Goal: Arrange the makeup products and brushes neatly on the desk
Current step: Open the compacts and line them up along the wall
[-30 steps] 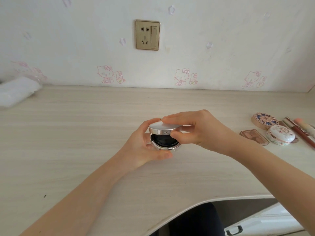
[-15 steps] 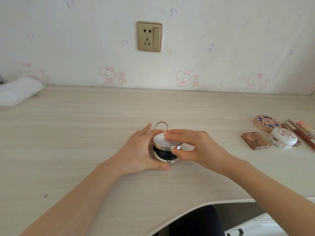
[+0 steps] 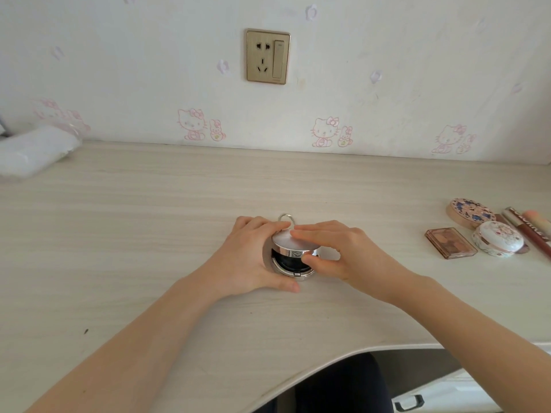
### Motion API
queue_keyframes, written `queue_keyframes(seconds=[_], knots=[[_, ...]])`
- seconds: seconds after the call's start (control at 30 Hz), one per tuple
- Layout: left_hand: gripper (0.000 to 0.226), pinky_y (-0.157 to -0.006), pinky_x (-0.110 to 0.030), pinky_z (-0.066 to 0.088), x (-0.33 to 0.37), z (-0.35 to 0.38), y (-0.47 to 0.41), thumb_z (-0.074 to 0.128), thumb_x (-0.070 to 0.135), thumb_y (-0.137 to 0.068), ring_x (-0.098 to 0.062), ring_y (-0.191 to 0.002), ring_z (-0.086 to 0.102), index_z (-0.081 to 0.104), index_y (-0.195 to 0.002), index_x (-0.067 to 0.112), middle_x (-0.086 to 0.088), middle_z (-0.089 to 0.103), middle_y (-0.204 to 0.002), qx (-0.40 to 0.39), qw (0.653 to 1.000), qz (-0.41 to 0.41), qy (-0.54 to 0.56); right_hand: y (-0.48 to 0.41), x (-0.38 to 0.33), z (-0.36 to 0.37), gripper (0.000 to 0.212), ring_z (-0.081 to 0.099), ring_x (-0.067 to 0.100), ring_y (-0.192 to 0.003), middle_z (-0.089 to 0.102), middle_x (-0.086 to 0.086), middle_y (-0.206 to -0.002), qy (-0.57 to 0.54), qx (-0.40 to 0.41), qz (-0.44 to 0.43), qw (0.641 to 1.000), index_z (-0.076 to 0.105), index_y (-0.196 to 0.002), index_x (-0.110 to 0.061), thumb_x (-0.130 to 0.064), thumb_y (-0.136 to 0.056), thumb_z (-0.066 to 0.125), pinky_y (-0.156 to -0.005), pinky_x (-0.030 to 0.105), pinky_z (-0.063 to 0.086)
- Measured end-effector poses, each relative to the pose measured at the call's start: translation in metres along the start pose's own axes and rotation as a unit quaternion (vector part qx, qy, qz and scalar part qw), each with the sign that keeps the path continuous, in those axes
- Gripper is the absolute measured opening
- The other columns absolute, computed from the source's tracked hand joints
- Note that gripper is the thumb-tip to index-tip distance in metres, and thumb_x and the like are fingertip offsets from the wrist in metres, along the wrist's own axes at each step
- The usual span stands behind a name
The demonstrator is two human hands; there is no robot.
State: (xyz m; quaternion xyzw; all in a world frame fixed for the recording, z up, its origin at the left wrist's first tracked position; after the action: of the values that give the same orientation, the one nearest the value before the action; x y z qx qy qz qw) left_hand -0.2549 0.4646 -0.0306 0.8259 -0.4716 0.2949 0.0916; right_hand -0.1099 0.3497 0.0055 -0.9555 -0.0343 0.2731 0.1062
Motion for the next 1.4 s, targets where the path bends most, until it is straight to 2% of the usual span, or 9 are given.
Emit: queue_keyframes(seconds=[0.1, 0.3, 0.43, 0.53, 0.67, 0.93, 1.07, 1.23, 1.4], knots=[[0.102, -0.091, -0.009, 0.027, -0.002, -0.001, 0.001, 0.073, 0.076, -0.044, 0.005, -0.115, 0.023, 0.036, -0.135, 0.047, 0.036, 0.042, -0.114, 0.005, 0.999, -0.010, 0.051, -0.001, 0.001, -0.001, 0.041, 0.051, 0.004, -0.115, 0.060, -0.012, -0.125, 0.016, -0.008, 0.002, 1.000, 0.058, -0.130, -0.026, -0.026, -0.090, 0.064, -0.098, 0.012, 0.036], [0.093, -0.087, -0.009, 0.029, -0.010, -0.002, 0.002, 0.081, 0.058, -0.058, 0.008, -0.119, 0.025, 0.039, -0.139, 0.037, 0.034, 0.048, -0.113, 0.030, 0.994, -0.043, 0.101, -0.005, 0.003, -0.007, 0.039, 0.049, -0.004, -0.105, 0.060, -0.025, -0.112, 0.020, -0.034, 0.015, 0.999, 0.057, -0.129, -0.033, -0.033, -0.090, 0.061, -0.090, 0.005, 0.034], [0.098, -0.086, -0.008, 0.028, -0.011, -0.001, 0.000, 0.082, 0.059, -0.054, 0.011, -0.118, 0.024, 0.037, -0.139, 0.039, 0.034, 0.049, -0.111, 0.031, 0.992, -0.053, 0.108, -0.013, 0.007, -0.010, 0.037, 0.047, -0.023, -0.098, 0.054, -0.038, -0.095, 0.003, -0.047, 0.033, 0.998, 0.059, -0.127, -0.033, -0.035, -0.090, 0.059, -0.085, -0.003, 0.030], [0.101, -0.086, -0.007, 0.028, -0.012, -0.001, 0.001, 0.083, 0.058, -0.053, 0.014, -0.118, 0.024, 0.034, -0.140, 0.041, 0.036, 0.051, -0.106, 0.034, 0.991, -0.056, 0.115, -0.020, 0.010, -0.013, 0.032, 0.054, -0.015, -0.100, 0.065, -0.029, -0.099, -0.022, -0.055, 0.060, 0.996, 0.061, -0.124, -0.037, -0.035, -0.092, 0.056, -0.088, 0.006, 0.037], [0.103, -0.087, -0.006, 0.028, -0.011, 0.000, 0.001, 0.084, 0.057, -0.053, 0.018, -0.119, 0.020, 0.031, -0.140, 0.042, 0.031, 0.056, -0.107, 0.036, 0.991, -0.050, 0.120, -0.027, 0.008, -0.016, 0.028, 0.064, 0.017, -0.098, 0.071, -0.005, -0.104, -0.045, -0.079, 0.072, 0.993, 0.061, -0.119, -0.044, -0.032, -0.096, 0.051, -0.092, 0.040, 0.050], [0.103, -0.087, -0.008, 0.028, -0.010, -0.001, 0.002, 0.084, 0.056, -0.053, 0.021, -0.119, 0.018, 0.032, -0.141, 0.040, 0.031, 0.055, -0.108, 0.046, 0.989, -0.050, 0.128, -0.018, 0.013, -0.010, 0.033, 0.064, 0.005, -0.093, 0.062, -0.022, -0.090, -0.078, -0.048, 0.102, 0.991, 0.057, -0.126, -0.040, -0.037, -0.093, 0.054, -0.092, 0.020, 0.048], [0.106, -0.087, -0.011, 0.030, -0.008, -0.001, 0.003, 0.079, 0.064, -0.049, 0.020, -0.119, 0.022, 0.031, -0.140, 0.041, 0.039, 0.052, -0.105, 0.056, 0.989, -0.050, 0.127, -0.001, 0.015, 0.000, 0.053, 0.049, -0.002, -0.120, 0.056, -0.022, -0.124, -0.093, 0.047, 0.147, 0.984, 0.043, -0.141, -0.028, -0.039, -0.091, 0.056, -0.103, 0.025, 0.041], [0.086, -0.078, -0.014, 0.035, -0.005, -0.002, 0.006, 0.080, 0.063, -0.046, 0.014, -0.102, 0.048, 0.033, -0.115, 0.044, 0.026, 0.062, -0.099, 0.108, 0.984, -0.069, 0.125, 0.022, 0.016, 0.017, 0.056, 0.047, 0.003, -0.122, 0.056, -0.015, -0.129, -0.060, 0.112, 0.195, 0.973, 0.041, -0.141, -0.024, -0.039, -0.090, 0.059, -0.093, 0.012, 0.030], [0.058, -0.072, -0.029, 0.047, -0.001, -0.004, 0.011, 0.076, 0.065, -0.047, 0.002, -0.086, 0.057, 0.041, -0.084, 0.039, 0.022, 0.065, -0.096, 0.145, 0.984, -0.066, 0.075, 0.027, 0.004, 0.027, 0.047, 0.035, 0.010, -0.131, 0.053, -0.012, -0.131, 0.050, 0.083, 0.134, 0.986, 0.049, -0.132, -0.024, -0.043, -0.090, 0.056, -0.104, 0.012, 0.024]])
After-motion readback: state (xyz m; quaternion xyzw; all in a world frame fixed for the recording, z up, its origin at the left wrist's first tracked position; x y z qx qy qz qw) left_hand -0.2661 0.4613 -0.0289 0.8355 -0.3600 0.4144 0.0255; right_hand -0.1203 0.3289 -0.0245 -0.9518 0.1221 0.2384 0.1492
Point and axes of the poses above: each hand's wrist, its own y-axis away from the middle knuckle, its own z-axis out of the palm, x = y × z, the point moved 3 cm from there along -y, towards the middle knuckle
